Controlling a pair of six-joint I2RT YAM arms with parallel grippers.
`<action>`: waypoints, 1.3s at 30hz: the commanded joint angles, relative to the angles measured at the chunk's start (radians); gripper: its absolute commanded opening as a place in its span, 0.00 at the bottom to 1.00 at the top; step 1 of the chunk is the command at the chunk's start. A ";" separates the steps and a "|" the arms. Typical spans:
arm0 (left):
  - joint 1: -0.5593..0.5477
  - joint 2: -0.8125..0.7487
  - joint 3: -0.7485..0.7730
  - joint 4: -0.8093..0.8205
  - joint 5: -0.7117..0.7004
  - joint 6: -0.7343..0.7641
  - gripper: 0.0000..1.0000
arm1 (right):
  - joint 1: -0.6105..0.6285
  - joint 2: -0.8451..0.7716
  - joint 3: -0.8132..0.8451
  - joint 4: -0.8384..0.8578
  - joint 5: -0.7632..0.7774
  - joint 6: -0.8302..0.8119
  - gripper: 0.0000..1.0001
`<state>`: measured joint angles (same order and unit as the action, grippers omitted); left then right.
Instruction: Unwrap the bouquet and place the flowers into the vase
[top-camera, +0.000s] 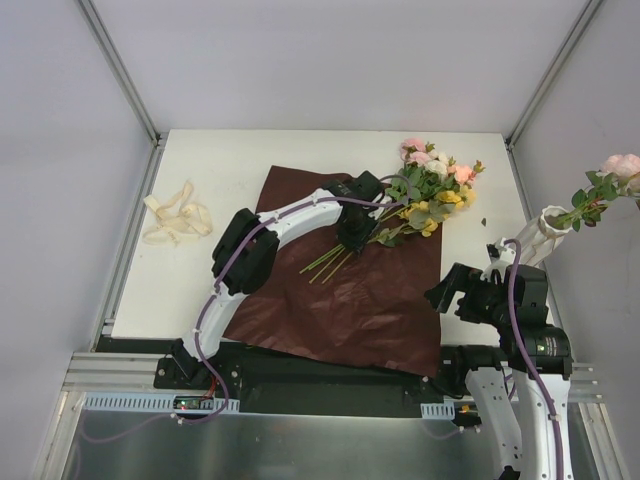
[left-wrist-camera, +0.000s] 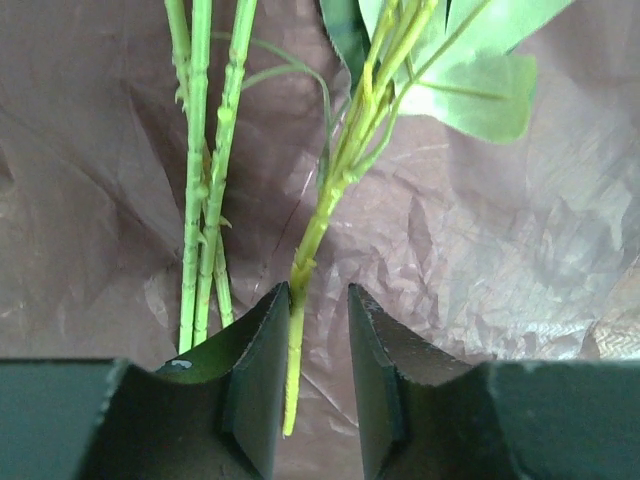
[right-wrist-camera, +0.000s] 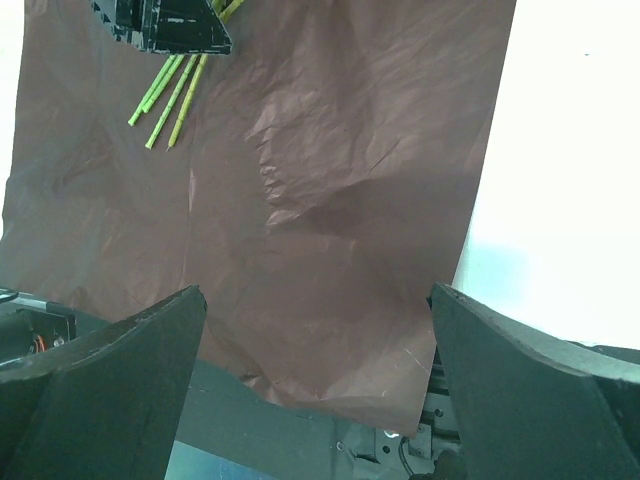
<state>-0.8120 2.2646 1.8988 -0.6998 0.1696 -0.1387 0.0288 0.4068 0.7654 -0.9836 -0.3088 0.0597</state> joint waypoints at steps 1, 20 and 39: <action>-0.006 0.030 0.060 -0.024 0.056 -0.012 0.28 | -0.003 -0.008 0.026 -0.003 0.010 -0.004 0.97; -0.012 -0.150 0.014 -0.023 0.228 -0.058 0.00 | -0.001 0.004 0.025 -0.001 0.005 -0.003 0.97; -0.010 -0.559 -0.159 0.003 0.203 -0.030 0.00 | -0.003 0.089 0.058 0.019 -0.016 0.049 0.97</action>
<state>-0.8127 1.7718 1.7840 -0.7147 0.3668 -0.1944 0.0284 0.4538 0.7666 -0.9840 -0.3046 0.0673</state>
